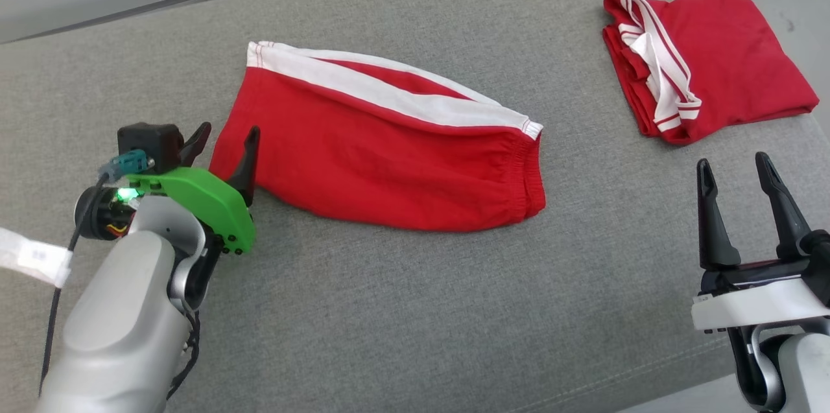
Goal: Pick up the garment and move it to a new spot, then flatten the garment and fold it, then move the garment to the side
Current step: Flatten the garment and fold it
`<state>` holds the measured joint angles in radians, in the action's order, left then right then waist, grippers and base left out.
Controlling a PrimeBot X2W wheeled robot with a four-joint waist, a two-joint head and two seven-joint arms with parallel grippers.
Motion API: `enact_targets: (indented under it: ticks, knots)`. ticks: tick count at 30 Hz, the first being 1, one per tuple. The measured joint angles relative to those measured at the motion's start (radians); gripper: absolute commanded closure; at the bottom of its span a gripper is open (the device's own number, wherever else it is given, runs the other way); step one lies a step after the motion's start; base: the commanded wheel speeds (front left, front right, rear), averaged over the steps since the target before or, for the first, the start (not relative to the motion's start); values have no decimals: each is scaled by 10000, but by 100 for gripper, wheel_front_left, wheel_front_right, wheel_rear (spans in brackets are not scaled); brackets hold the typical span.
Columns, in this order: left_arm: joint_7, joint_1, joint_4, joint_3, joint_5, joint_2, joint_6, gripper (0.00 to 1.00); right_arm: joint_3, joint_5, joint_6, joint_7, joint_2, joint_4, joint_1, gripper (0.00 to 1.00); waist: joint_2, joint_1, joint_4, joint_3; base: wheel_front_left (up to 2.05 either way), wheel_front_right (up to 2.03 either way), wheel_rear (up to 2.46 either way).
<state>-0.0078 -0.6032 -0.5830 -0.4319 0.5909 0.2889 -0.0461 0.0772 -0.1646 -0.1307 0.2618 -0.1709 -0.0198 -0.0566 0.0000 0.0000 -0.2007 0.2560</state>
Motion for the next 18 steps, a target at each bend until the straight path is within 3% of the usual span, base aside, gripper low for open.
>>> enact_targets:
  ticks: [3, 9, 17, 18]
  knots:
    - [1319, -437, -631, 35, 522, 73, -209, 0, -92, -23, -2, 0, 77, -36, -153, 0, 0, 0, -167, 202, 0, 0, 0]
    - [2731, -1027, -1287, 117, 963, 468, -295, 0, -286, -98, 0, 2, 290, 31, -172, 0, 0, 0, -662, 525, 0, 0, 0]
    - [3515, -989, -1432, 470, 2128, 318, -594, 0, -309, -113, 0, 2, 468, 171, -81, 0, 0, 0, -986, 663, 0, 0, 0]
    - [3599, -948, -1377, 431, 2186, 290, -617, 87, -303, -113, 0, 2, 476, 178, -61, 0, 0, 0, -974, 646, 0, 0, 0]
